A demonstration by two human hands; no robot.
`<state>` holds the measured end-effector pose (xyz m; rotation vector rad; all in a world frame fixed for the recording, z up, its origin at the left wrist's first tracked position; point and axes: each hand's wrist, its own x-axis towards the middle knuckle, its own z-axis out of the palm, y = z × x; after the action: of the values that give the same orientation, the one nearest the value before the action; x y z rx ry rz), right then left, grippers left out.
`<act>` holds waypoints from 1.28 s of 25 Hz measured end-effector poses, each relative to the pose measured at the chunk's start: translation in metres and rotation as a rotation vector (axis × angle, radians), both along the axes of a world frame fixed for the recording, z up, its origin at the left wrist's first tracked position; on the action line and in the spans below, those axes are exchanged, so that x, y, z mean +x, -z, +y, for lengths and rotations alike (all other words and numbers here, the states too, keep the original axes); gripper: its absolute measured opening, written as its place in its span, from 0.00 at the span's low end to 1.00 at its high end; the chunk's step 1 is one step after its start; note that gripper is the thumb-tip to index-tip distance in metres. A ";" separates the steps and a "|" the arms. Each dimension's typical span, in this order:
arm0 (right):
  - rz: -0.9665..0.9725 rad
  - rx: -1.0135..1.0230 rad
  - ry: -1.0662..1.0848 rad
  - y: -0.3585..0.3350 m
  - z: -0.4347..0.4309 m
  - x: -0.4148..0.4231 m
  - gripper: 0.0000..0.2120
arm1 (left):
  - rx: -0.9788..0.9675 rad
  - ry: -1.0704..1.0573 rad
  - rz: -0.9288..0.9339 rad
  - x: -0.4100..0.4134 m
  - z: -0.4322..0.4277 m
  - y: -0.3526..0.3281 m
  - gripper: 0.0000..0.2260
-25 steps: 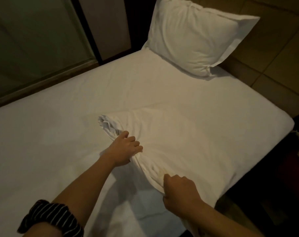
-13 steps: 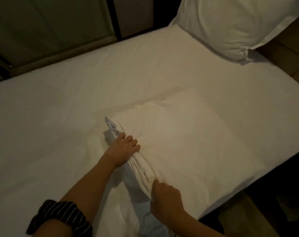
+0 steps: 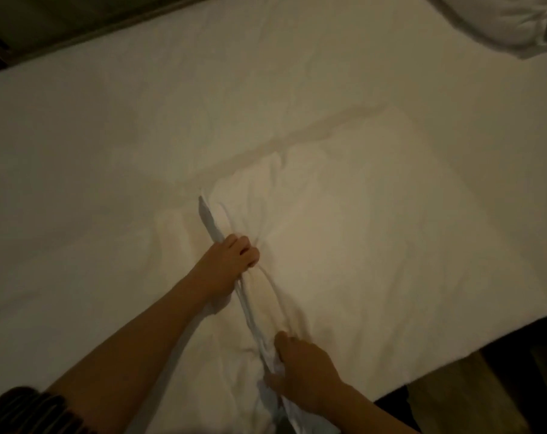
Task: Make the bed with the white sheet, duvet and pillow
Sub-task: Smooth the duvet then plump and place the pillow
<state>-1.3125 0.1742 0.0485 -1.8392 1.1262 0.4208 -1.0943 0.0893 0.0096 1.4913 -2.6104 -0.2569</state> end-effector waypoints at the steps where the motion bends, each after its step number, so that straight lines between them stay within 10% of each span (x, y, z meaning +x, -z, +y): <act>1: -0.113 0.029 0.034 -0.002 -0.010 -0.007 0.12 | 0.076 -0.097 0.098 0.002 -0.004 -0.007 0.14; 6: -0.301 -0.724 0.109 0.022 -0.084 -0.029 0.08 | -0.232 -0.811 0.046 -0.053 -0.047 -0.029 0.16; 13: -0.045 -0.881 -0.309 0.064 -0.255 -0.045 0.28 | -0.001 -0.991 -0.238 -0.077 -0.080 0.031 0.28; 18: 0.213 -0.909 -0.019 0.057 -0.325 -0.071 0.34 | 0.071 -1.296 -0.319 -0.072 -0.091 0.026 0.30; 23: -0.061 -0.881 -0.345 0.076 -0.324 -0.001 0.29 | -0.014 -0.993 -0.195 -0.113 -0.141 0.032 0.24; 32: 0.137 -0.926 -0.057 0.053 -0.354 -0.105 0.28 | -0.014 -0.879 -0.174 -0.141 -0.142 0.022 0.24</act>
<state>-1.4179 -0.1802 -0.0049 -2.6662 1.5119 0.0303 -1.2356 -0.0525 -0.0120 2.5340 -1.7787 -0.0084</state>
